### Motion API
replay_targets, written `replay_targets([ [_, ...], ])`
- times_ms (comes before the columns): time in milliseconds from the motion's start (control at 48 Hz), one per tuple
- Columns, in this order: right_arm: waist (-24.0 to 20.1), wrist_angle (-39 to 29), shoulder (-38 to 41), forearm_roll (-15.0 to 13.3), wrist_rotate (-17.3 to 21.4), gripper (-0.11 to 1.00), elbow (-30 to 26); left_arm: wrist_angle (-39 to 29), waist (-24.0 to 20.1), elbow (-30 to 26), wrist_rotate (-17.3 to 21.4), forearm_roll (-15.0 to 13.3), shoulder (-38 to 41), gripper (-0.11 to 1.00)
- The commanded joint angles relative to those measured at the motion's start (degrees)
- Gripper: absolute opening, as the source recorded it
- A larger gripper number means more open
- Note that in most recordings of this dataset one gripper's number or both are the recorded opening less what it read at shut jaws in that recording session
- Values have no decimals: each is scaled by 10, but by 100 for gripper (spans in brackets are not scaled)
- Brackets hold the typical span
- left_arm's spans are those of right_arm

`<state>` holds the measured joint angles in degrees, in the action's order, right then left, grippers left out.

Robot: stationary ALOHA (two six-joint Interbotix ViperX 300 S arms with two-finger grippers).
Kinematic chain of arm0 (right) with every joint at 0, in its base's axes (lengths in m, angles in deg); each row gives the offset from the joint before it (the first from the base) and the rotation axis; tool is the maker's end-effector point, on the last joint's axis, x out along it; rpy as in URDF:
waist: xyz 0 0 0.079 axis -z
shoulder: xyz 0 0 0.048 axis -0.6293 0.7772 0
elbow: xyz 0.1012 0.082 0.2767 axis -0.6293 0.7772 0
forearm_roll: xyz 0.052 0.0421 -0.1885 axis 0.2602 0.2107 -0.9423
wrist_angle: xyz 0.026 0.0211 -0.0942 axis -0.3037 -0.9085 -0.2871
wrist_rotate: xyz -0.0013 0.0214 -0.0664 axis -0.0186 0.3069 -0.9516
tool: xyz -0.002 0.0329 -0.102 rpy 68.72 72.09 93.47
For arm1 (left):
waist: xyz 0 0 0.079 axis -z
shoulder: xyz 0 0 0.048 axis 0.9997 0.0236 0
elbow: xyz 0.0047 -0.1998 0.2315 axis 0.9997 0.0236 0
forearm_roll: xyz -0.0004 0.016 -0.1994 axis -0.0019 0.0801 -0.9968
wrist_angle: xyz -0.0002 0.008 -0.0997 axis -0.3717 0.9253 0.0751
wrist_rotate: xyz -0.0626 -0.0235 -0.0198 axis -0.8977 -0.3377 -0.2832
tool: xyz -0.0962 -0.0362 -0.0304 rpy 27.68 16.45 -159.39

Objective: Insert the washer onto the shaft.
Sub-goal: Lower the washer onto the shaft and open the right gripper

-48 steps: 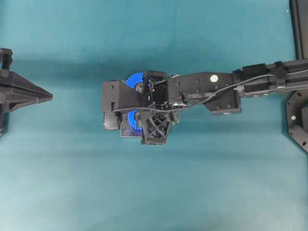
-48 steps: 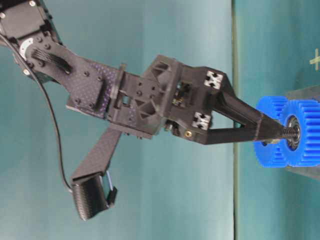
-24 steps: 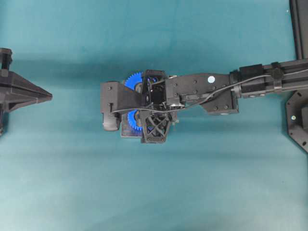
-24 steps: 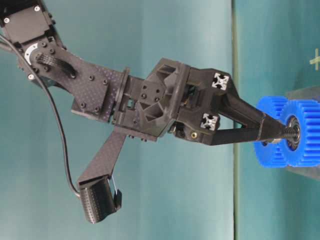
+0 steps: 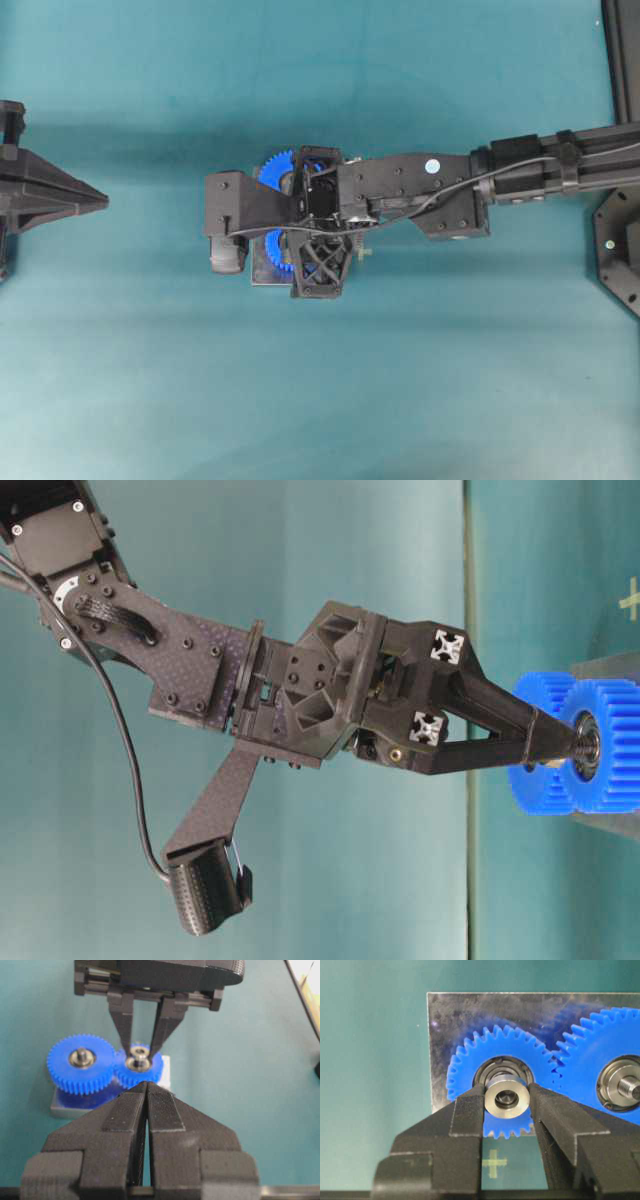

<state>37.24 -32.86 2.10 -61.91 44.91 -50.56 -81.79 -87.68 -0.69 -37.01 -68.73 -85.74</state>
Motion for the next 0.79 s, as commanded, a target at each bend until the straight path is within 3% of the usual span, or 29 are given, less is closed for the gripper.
replay_targets([
  [0, 1, 2, -11, 1, -6, 34, -15, 3, 0, -7, 0, 1, 2, 1],
  [542, 3, -2, -4, 11, -4, 34, -21, 4, 5, -5, 0, 1, -1, 1],
  [584, 4, -2, -4, 11, -3, 40, -21, 3, 5, -5, 0, 1, -1, 1],
  [709, 4, -4, -7, 11, -2, 74, -25, 3, 6, -5, 0, 1, -1, 1],
  [771, 4, -4, -8, 10, -2, 80, -28, 3, 6, -4, 0, 1, -2, 1],
])
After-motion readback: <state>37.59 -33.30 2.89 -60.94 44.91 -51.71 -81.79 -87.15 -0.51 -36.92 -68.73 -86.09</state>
